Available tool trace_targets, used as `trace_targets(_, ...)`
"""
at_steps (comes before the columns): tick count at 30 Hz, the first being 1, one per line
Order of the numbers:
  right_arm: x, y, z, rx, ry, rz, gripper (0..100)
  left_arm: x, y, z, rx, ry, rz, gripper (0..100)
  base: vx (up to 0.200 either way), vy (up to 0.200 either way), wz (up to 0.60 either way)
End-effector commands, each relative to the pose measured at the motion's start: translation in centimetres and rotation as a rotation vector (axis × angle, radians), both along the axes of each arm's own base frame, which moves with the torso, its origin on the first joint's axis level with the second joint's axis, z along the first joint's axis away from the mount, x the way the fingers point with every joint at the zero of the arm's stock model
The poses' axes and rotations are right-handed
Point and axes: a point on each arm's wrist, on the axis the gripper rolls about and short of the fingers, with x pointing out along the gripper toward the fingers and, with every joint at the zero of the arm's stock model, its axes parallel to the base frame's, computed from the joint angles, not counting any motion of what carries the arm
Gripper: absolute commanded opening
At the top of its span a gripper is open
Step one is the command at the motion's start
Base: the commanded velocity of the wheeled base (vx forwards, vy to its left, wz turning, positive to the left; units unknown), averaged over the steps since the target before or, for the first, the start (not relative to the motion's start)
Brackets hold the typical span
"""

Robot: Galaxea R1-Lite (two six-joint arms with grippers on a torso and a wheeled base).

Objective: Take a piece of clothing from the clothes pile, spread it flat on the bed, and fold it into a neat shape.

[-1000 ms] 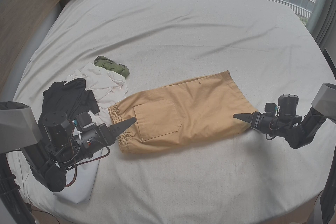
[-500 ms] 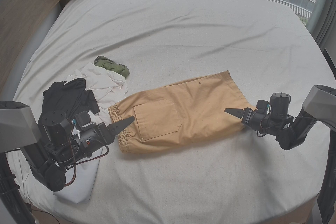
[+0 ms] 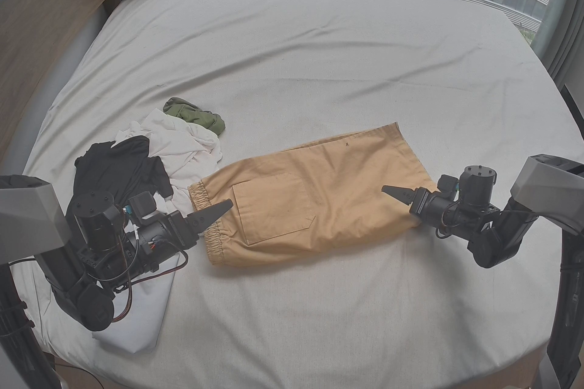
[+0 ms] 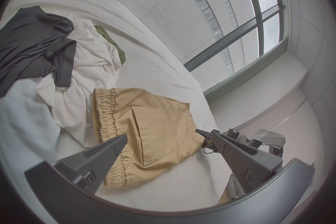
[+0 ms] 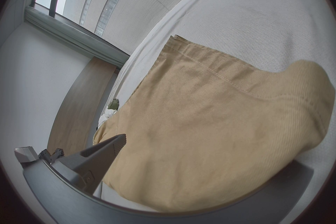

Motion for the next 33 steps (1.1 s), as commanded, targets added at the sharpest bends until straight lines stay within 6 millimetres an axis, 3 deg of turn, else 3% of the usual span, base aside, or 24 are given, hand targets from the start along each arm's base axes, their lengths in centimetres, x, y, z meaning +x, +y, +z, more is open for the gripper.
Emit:
trace_targets(1,-0.1,0.1,-1.1,-0.004,0.036,0.0,0,0.0,0.0,0.0,-0.001,-0.002,0.0,100,0.0,0.0,0.0)
trace_targets(14,-1.4,0.2,-1.1,-0.014,0.047,0.004,0,0.0,0.0,-0.1,-0.002,0.004,-0.002,100,0.0,0.0,0.0)
trace_targets(33,-6.8,-0.9,-1.6,-0.095,0.043,0.026,0,0.1,0.4,-0.1,-0.004,0.004,0.011,100,0.0,0.0,0.0)
